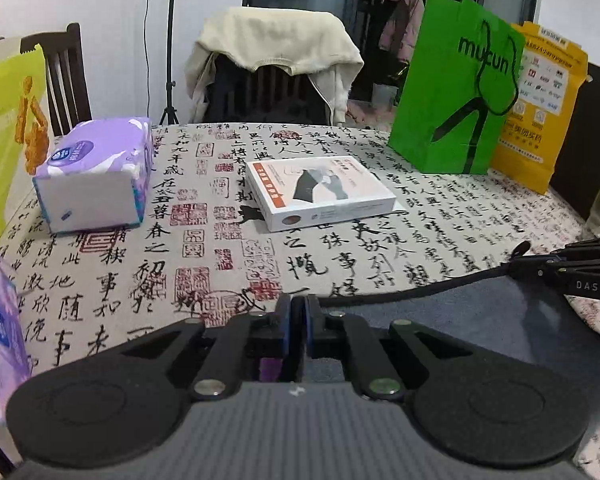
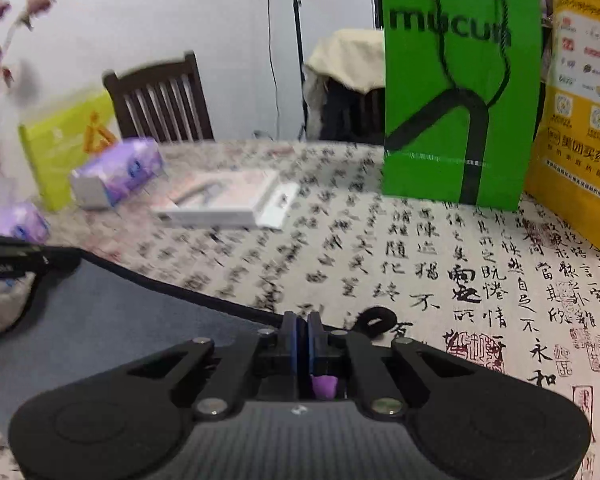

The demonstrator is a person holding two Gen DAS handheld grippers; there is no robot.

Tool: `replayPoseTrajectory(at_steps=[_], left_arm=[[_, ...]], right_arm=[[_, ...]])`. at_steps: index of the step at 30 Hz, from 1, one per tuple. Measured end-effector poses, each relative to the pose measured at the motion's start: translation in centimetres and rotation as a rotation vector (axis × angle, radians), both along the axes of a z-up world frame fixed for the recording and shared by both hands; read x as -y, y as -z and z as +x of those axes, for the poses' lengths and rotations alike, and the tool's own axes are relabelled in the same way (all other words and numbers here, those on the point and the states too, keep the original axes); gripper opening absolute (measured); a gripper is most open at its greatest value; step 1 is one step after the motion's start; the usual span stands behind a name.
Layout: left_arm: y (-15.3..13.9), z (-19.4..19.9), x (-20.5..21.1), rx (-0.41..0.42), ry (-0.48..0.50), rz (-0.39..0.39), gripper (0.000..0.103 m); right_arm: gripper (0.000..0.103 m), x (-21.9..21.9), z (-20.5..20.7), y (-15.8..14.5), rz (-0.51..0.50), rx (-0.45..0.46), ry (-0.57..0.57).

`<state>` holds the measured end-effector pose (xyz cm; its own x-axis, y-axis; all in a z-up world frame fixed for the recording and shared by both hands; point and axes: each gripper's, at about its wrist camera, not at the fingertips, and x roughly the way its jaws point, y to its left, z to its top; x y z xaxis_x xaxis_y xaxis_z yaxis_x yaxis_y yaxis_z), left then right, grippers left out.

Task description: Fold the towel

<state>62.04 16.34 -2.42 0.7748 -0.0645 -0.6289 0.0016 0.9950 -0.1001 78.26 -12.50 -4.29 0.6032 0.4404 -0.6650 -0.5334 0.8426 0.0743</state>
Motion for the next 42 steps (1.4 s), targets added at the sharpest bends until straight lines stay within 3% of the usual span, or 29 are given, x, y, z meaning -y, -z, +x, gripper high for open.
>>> replayPoseTrajectory(at_steps=[2, 4, 6, 8, 9, 10, 13, 20, 42], left_arm=[[0.4, 0.2, -0.4, 0.006, 0.004, 0.001, 0.022], [1.0, 0.3, -0.9, 0.002, -0.011, 0.001, 0.055], [1.4, 0.2, -1.1, -0.009, -0.026, 0.017, 0.062], [1.6, 0.1, -1.2, -0.023, -0.028, 0.023, 0.069], [1.5, 0.0, -1.3, -0.025, -0.030, 0.025, 0.075], [1.4, -0.3, -1.4, -0.026, -0.032, 0.028, 0.076], [0.3, -1.6, -1.3, -0.017, -0.022, 0.037, 0.083], [-2.7, -5.9, 0.0, 0.003, -0.001, 0.077, 0.085], [-6.9, -18.9, 4.7, 0.074, -0.016, 0.095, 0.092]], right_arm=[[0.010, 0.0, 0.2, 0.4, 0.009, 0.011, 0.007], [0.013, 0.2, 0.2, 0.5, 0.019, 0.020, 0.009], [0.022, 0.7, 0.2, 0.4, 0.030, 0.024, 0.020], [0.042, 1.2, 0.2, 0.2, 0.044, 0.026, 0.039], [0.047, 1.4, 0.1, 0.1, 0.053, 0.030, 0.052], [0.053, 1.5, 0.1, -0.1, 0.059, 0.034, 0.058], [0.056, 2.0, -0.4, -0.7, 0.061, 0.045, 0.065], [0.069, 3.2, -3.2, -2.7, 0.068, 0.060, 0.086], [0.077, 4.7, -16.6, -6.6, 0.076, 0.134, 0.043]])
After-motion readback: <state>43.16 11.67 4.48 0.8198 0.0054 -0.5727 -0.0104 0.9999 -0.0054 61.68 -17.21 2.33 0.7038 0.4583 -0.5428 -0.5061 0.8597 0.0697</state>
